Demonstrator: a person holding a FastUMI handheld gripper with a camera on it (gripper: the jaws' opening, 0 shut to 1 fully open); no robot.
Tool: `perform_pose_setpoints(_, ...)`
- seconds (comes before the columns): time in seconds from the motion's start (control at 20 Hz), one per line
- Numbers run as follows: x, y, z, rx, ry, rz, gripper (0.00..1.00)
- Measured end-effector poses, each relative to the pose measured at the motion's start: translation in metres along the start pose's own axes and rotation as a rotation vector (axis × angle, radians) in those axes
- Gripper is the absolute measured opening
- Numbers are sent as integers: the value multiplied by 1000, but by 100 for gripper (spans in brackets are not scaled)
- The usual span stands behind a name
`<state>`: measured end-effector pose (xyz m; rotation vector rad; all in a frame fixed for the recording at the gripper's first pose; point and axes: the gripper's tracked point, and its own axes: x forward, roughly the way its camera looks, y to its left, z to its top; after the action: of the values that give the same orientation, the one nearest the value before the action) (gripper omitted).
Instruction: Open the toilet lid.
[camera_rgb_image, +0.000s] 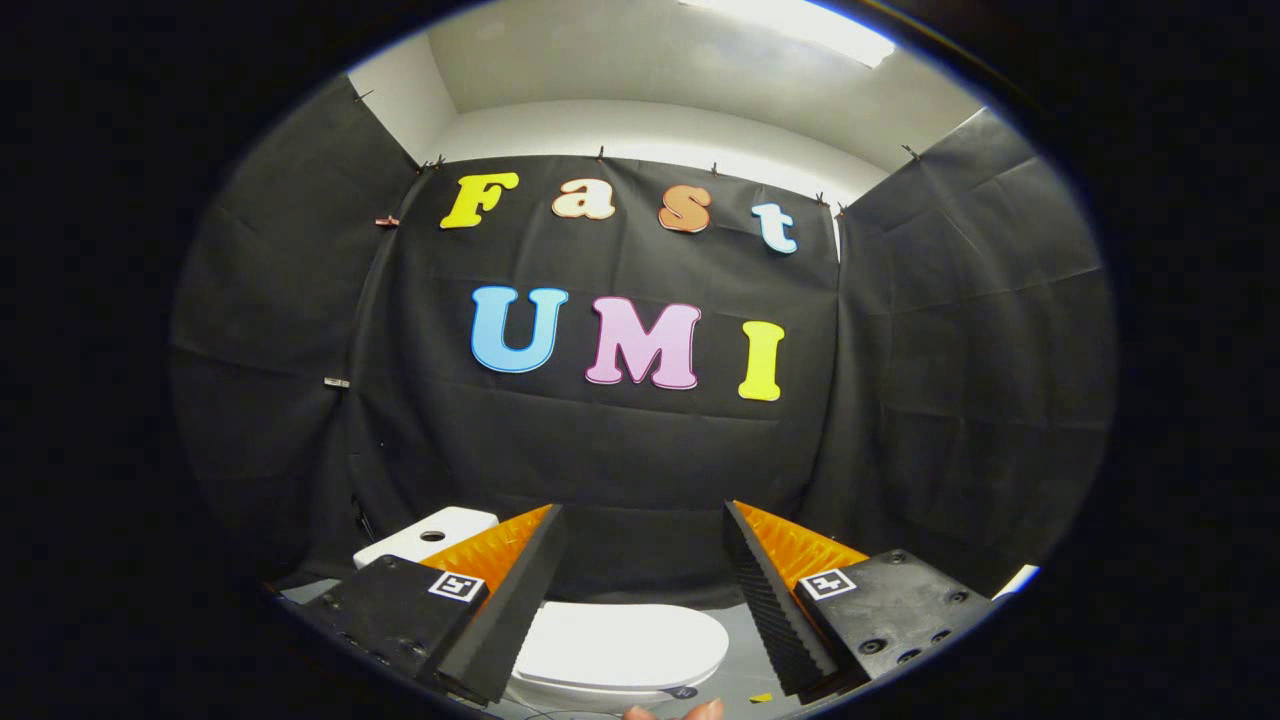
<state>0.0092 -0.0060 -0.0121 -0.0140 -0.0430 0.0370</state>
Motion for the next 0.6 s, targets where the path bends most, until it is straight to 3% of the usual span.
perform_pose_setpoints(0.2,9,2,-29,1,-54,18,98)
perform_pose_setpoints(0.45,16,-1,-96,-18,-51,42,98)
perform_pose_setpoints(0.6,17,3,-138,-12,-44,99,98)
